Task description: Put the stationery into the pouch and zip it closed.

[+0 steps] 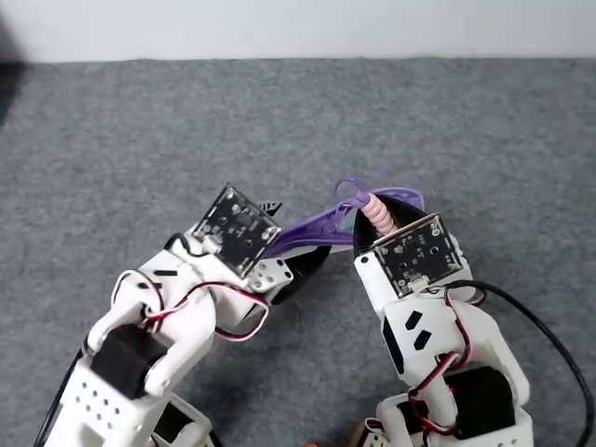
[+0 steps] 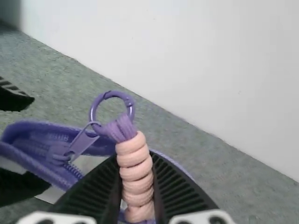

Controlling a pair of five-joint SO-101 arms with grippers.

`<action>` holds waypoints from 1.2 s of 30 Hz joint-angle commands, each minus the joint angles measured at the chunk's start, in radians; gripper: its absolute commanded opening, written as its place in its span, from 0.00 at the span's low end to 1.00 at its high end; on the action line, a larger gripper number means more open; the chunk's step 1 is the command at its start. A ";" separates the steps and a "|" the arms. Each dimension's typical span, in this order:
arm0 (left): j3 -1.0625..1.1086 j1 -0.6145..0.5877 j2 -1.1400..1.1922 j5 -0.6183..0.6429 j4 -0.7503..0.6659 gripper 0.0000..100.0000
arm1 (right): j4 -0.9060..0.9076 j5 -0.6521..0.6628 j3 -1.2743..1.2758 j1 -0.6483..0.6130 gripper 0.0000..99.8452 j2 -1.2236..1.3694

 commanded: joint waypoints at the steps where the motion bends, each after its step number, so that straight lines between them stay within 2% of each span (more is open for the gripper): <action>1: -0.048 0.006 0.032 -0.012 -0.029 0.26 | 0.002 0.014 -0.064 -0.002 0.01 0.016; 5: -0.050 0.021 0.081 -0.017 -0.075 0.23 | 0.002 0.015 -0.071 -0.002 0.01 0.016; 11: -0.048 0.046 0.091 -0.098 -0.092 0.00 | -0.004 0.015 -0.069 0.041 0.01 0.027; 16: -0.053 0.021 0.083 -0.097 -0.020 0.01 | -0.056 0.014 -0.043 0.133 0.01 0.038; 22: -0.025 0.011 -0.049 -0.049 -0.006 0.01 | -0.159 0.015 -0.002 0.231 0.01 0.081; 32: -0.005 0.011 -0.218 -0.011 0.135 0.01 | -0.467 0.014 0.002 0.375 0.01 0.354; 36: -0.005 0.011 -0.261 -0.009 0.178 0.01 | -0.512 0.011 0.002 0.392 0.01 0.443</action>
